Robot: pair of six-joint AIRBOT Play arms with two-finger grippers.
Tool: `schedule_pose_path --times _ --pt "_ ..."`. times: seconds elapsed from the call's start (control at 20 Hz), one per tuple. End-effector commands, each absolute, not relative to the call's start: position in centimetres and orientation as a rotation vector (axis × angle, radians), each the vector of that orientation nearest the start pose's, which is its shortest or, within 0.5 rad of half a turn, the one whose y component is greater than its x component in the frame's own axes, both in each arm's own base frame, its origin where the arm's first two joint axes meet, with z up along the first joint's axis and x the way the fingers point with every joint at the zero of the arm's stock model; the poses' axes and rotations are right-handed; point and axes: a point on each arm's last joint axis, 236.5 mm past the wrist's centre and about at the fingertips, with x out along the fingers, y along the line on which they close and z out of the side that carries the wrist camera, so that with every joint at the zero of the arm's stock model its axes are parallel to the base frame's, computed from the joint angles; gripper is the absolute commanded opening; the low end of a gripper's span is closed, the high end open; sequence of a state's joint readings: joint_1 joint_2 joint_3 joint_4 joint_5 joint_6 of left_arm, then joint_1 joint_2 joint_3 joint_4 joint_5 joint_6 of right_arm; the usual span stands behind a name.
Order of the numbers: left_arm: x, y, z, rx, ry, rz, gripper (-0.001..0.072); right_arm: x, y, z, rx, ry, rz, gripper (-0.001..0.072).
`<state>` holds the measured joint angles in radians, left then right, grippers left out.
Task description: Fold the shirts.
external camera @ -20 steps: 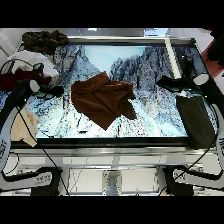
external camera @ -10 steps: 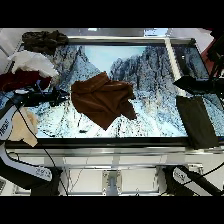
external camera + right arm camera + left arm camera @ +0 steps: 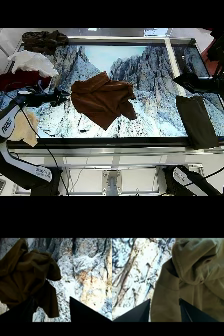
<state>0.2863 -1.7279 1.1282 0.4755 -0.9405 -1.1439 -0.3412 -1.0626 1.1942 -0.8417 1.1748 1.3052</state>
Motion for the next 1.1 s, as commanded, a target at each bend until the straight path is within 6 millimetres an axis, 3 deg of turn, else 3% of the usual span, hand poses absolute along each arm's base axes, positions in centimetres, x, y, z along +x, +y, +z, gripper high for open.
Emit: schedule_pose_path --times 0.0,0.3,0.45,0.6,0.75,0.9,1.05 --pt "48.3 -4.6 -9.0 -0.930 1.092 -0.212 0.0424 39.4 1.8 16.1 0.528 0.820 0.286 0.0490" --pt "47.5 -4.4 -10.2 -0.889 1.142 -0.171 0.0396 39.5 2.1 16.4 0.544 0.811 0.299 0.0490" --pt "47.3 -5.5 -10.1 -0.885 1.155 -0.193 0.0394 39.5 2.1 16.4 0.541 0.810 0.300 0.0490" --pt "47.1 -8.1 -10.0 -0.844 1.174 -0.244 0.0275 39.5 2.1 16.4 0.526 0.808 0.307 0.0490" --pt "47.5 -10.1 -9.1 -0.811 1.169 -0.292 0.0015 39.2 2.4 16.2 0.527 0.823 0.316 0.0490" --pt "48.5 -10.9 -7.4 -0.800 1.147 -0.333 0.0013 37.0 4.7 13.1 0.550 0.963 0.360 0.0489" --pt "48.8 -11.5 -5.7 -0.791 1.146 -0.386 0.0013 33.4 8.4 6.2 0.541 1.177 0.393 0.0489"
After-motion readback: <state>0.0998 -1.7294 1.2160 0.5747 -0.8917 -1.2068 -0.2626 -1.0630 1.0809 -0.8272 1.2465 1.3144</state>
